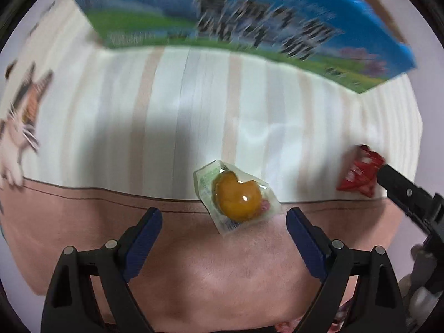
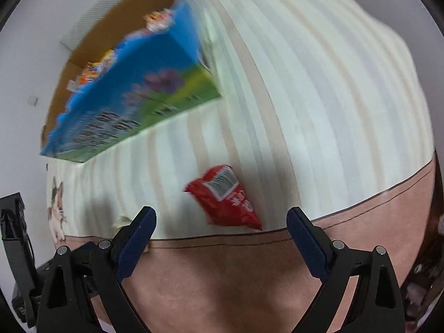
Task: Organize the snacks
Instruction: 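Grasp the orange candy with the left gripper while the right grasps the red pack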
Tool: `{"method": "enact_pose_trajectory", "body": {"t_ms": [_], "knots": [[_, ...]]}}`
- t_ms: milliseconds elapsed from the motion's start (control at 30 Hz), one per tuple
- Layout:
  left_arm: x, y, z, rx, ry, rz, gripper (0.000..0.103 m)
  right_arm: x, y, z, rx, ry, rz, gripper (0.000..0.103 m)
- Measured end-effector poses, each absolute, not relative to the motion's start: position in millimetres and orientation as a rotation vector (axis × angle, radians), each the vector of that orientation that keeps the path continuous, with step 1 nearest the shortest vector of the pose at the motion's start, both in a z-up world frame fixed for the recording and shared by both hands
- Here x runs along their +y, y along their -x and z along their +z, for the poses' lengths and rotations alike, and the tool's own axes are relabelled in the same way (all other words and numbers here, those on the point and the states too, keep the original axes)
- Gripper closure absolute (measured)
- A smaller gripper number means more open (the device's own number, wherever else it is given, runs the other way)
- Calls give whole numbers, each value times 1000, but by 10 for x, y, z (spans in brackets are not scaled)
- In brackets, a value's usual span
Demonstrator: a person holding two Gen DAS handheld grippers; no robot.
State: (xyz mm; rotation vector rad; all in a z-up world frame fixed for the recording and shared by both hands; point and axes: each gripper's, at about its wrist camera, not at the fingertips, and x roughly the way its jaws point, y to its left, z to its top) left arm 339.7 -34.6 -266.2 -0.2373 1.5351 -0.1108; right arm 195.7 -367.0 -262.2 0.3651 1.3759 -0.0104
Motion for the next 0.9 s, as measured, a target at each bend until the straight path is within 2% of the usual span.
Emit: {"method": "enact_pose_trajectory", "body": {"t_ms": [333,400,433,467,500,567,633,733,900], "knots": [[-381,-3441,-2926,1560,281,-74,13,-3621,-2093,-2934,1395,-350,-23,6],[-444,-3424,-2910,1547,233,-71,33,-3588,-2103,-2938,1392,-325,-23,8],[-472,-3409,-2908,1540,218,-76,39,-3561,-2100,-2937,1389,-298,-31,15],[-501,-3387,-2897,1534,208,-86,54,-3539,-2096,-2933,1386,-276,-38,29],[-539,-3357,-2886,1528,195,-89,59,-3502,-2096,-2927,1381,-242,-46,35],[-604,-3290,-2848,1503,171,-82,59,-3470,-2092,-2936,1372,-217,-45,49],[-661,-3215,-2818,1490,153,-82,60,-3459,-2084,-2937,1356,-212,-37,57],[-769,-3139,-2795,1491,146,-90,60,-3431,-2060,-2922,1344,-209,-26,62],[-811,-2970,-2634,1545,169,-111,60,-3449,-1921,-2829,1322,-257,2,62]]}}
